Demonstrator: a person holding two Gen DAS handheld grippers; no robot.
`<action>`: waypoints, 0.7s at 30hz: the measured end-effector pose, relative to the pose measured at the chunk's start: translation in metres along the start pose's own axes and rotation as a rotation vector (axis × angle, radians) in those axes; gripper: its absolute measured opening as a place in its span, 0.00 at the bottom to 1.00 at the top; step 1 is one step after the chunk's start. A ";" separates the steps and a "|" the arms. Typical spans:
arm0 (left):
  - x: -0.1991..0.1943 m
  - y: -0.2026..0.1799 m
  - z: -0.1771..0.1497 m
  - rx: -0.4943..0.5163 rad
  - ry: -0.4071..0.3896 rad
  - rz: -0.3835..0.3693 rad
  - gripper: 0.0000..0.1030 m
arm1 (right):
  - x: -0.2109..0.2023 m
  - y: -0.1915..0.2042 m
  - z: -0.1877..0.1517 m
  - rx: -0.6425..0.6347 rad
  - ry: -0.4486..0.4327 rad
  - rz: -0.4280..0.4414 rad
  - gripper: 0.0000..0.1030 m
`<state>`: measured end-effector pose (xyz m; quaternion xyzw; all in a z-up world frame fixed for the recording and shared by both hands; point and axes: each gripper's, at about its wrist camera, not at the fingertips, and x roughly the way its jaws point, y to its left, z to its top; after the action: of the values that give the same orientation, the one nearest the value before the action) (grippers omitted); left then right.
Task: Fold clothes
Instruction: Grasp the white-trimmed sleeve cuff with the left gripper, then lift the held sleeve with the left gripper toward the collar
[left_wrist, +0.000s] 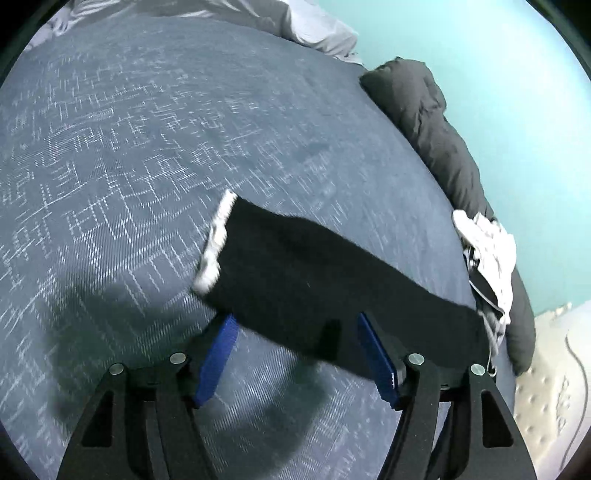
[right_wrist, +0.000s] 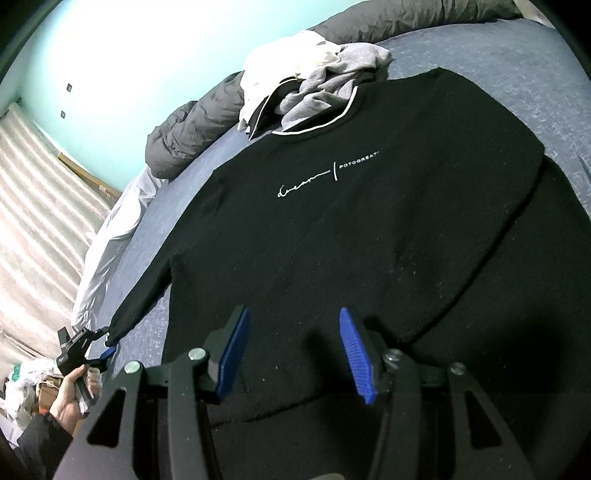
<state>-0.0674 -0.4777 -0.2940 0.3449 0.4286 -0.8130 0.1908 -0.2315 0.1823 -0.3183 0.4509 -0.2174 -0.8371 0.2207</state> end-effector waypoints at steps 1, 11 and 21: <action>0.000 0.000 0.003 0.002 -0.012 0.001 0.69 | 0.000 0.000 0.000 -0.001 0.002 0.000 0.50; 0.012 -0.017 0.019 0.077 -0.018 0.026 0.24 | -0.002 -0.002 0.002 -0.005 -0.016 0.003 0.50; -0.022 -0.088 0.029 0.208 -0.082 -0.056 0.08 | -0.005 -0.005 0.002 0.000 -0.016 0.005 0.50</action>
<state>-0.1168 -0.4527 -0.2167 0.3171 0.3430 -0.8716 0.1486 -0.2317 0.1895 -0.3166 0.4436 -0.2202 -0.8402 0.2211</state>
